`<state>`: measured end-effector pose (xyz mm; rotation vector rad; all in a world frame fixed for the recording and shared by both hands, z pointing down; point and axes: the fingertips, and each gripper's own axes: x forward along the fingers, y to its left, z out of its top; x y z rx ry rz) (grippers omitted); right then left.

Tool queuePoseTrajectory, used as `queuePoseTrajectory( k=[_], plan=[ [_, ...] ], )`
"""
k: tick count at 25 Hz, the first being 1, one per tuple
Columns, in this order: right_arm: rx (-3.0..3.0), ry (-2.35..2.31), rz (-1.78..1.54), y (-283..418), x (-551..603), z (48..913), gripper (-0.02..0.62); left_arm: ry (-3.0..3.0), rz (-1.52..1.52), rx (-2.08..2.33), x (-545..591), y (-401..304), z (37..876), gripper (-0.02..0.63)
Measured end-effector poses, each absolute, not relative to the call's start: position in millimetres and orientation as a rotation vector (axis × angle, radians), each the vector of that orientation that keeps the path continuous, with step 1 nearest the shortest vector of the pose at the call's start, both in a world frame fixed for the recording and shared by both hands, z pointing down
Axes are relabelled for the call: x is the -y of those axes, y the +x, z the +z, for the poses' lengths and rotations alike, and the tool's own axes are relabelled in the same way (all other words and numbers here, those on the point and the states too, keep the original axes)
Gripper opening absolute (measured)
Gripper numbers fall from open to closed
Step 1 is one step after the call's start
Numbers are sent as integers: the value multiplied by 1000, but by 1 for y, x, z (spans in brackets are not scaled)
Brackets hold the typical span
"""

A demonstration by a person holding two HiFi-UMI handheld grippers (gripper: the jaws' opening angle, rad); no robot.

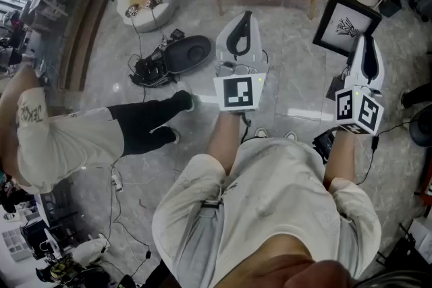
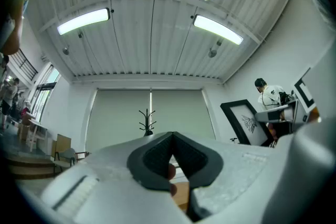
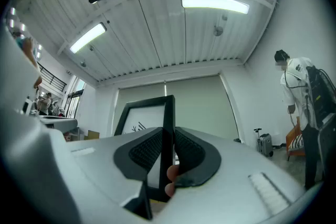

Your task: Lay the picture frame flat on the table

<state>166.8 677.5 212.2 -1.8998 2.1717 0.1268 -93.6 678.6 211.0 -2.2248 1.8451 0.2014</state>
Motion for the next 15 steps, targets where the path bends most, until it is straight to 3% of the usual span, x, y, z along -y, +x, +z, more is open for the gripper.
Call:
queuePoseTrajectory(
  k=[15],
  plan=[
    [-2164,-1935,141,122,-697,215,74,-2252,186,-1798,-695,-135,214,5]
  ],
)
